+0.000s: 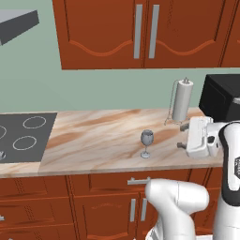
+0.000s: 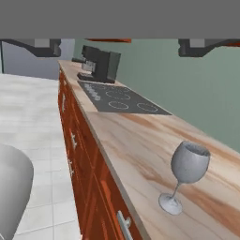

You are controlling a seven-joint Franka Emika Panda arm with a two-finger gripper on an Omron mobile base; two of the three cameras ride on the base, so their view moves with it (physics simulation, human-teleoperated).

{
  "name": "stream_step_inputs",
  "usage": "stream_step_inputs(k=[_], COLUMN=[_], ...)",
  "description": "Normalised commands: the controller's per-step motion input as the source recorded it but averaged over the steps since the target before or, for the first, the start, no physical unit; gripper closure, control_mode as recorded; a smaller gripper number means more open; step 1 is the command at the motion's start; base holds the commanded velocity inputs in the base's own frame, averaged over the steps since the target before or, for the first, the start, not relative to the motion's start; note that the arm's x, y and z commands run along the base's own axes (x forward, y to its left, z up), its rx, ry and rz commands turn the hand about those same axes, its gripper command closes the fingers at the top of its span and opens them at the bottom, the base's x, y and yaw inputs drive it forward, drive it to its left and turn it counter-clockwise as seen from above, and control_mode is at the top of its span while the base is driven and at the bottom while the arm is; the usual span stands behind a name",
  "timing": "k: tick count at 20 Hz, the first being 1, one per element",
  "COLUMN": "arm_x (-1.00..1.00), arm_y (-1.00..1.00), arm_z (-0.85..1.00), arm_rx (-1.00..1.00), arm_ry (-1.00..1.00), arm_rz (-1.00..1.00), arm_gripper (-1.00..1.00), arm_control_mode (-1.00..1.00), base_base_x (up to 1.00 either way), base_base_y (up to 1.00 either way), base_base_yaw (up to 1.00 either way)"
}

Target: Retrieve the wine glasses from the counter and place one next to each plate.

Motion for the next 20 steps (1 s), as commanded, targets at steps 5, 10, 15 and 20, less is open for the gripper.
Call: stream_step_inputs(k=[5, 10, 15, 20], arm_x=[0.84, 0.61, 0.36, 0.40], arm_y=[-0.12, -0.33, -0.34, -0.14], arm_z=[-0.54, -0.47, -0.30, -0.32], arm_rx=[0.05, 0.06, 0.04, 0.02], arm_ry=[0.00, 0.04, 0.01, 0.12], arm_rz=[0.09, 0.19, 0.22, 0.13], arm_gripper=[-1.00, -1.00, -1.00, -1.00], arm_control_mode=[-1.00, -1.00, -1.00, -1.00], base_base_x=[0.00, 0.00, 0.00, 0.00], base_base_y=[0.00, 0.00, 0.00, 0.00], base_base_yaw=[0.00, 0.00, 0.00, 0.00])
